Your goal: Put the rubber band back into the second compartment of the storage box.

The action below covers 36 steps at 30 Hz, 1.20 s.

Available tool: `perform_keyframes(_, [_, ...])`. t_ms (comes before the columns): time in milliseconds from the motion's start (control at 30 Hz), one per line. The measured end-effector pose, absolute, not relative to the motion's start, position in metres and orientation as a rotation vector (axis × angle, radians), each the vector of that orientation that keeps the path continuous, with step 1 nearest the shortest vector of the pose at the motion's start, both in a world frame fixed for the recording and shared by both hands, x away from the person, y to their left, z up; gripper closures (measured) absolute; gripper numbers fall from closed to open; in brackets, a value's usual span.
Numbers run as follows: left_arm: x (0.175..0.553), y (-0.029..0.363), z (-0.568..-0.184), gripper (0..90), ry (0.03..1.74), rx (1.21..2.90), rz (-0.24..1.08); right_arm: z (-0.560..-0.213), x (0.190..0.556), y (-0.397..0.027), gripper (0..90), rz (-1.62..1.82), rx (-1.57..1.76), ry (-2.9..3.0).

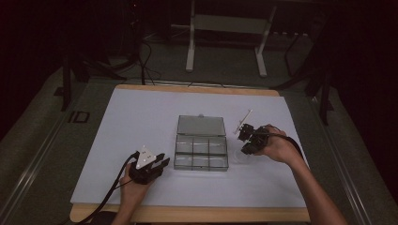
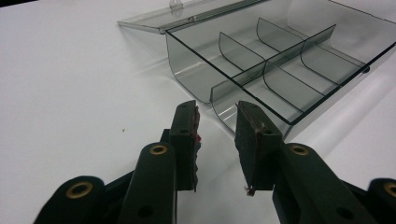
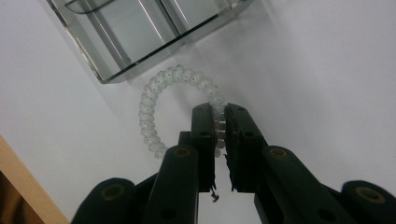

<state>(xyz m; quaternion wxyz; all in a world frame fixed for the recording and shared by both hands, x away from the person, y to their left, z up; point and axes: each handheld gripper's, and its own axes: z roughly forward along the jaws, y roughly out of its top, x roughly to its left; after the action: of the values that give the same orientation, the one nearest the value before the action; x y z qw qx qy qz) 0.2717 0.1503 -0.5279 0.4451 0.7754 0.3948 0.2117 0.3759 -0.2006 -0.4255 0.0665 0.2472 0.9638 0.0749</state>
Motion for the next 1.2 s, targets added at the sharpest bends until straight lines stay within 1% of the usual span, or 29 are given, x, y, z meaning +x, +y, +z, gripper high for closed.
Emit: perform_keyframes(1200, [0.271, 0.15, -0.528, 69.4, 0.975, 1.924, 0.526, -0.421, 0.386, -0.176, 82.3, 0.258, 0.711, 2.915])
